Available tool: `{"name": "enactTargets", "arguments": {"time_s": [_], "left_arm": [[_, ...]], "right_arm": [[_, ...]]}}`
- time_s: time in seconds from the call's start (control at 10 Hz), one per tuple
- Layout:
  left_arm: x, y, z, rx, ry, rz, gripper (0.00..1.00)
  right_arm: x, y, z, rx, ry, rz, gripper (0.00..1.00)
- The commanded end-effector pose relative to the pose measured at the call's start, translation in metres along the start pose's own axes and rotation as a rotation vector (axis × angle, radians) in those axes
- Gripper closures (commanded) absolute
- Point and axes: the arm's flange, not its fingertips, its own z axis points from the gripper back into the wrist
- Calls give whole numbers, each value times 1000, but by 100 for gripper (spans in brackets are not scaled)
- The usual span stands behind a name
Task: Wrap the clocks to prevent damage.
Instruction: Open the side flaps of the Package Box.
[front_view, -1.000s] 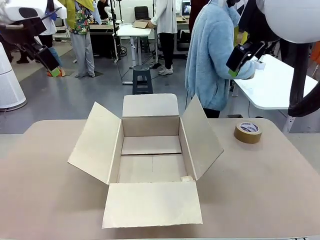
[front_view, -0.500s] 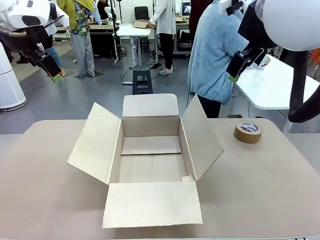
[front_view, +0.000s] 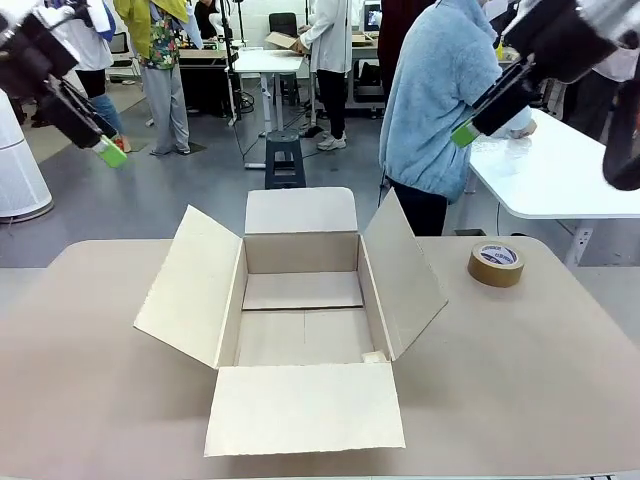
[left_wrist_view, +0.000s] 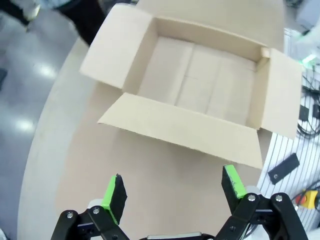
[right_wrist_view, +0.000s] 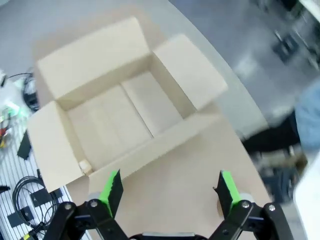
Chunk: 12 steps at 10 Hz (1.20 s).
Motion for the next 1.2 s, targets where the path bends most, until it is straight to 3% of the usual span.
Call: {"name": "enactTargets", "arguments": {"time_s": [0.0,0.3,0.5,1.1], "left_arm": [[-13,14,13,-25,-27,-72,0],[-40,24,36,58,-175,2,0],[-56,23,54,33,-275,46,0],[-104,29,62,-37,-417,66,0]], "right_arm": [[-33,-8,11,133,-175,32,0],[-66,-21,23,99,-306,-41,0],[-75,-25,26,90,-307,-78,0],[-98,-28,40,70,-308,-127,0]]}}
